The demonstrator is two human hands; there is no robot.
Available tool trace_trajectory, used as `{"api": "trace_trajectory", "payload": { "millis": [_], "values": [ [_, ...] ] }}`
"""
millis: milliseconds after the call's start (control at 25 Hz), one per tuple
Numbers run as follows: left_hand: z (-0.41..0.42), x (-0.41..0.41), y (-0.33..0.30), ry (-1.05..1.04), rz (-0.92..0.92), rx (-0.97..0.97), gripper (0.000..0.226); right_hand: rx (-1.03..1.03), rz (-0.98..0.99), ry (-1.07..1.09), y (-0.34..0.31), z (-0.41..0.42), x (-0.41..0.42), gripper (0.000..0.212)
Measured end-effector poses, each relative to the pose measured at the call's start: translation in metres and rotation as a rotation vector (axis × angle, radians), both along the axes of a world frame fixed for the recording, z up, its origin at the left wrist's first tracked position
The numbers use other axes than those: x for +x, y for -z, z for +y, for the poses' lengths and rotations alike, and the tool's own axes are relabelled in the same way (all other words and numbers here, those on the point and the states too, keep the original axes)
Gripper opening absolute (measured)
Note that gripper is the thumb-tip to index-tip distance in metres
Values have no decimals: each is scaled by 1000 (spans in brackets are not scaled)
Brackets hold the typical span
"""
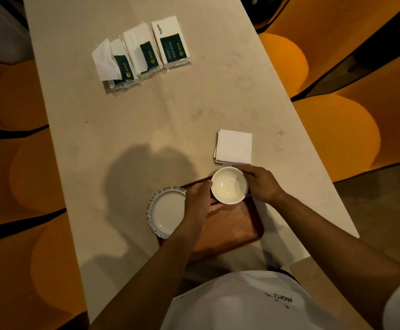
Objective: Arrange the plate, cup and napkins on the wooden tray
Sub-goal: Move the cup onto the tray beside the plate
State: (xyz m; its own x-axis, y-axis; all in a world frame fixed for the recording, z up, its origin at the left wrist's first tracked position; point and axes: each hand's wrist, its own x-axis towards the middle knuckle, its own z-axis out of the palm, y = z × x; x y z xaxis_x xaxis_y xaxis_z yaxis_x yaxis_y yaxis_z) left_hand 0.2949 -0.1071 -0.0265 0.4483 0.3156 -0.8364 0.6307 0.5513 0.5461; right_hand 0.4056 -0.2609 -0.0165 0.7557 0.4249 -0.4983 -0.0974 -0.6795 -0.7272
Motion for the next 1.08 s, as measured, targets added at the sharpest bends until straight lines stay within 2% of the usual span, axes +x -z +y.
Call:
{"api": "trace_trajectory", "payload": {
  "millis": [160,440,680,800,920,1000,1080],
  "values": [
    [1,1,2,12,8,19,27,5,1,-1,0,0,1,36],
    [4,0,4,50,37,71,44,20,26,6,3,2,0,37],
    [7,-2,2,89,49,67,37,28,57,-4,4,2,1,37],
    [15,6,-4,139,99,232,32,-33,-17,2,-1,-2,9,35],
    [34,33,-9,187,145,485,23,-110,-139,142,2,-8,30,34],
    [45,62,-11,254,127,541,24,-130,-80,295,7,-6,48,29],
    [50,94,-10,358,108,505,25,-147,26,373,11,2,62,25]
  ]
}}
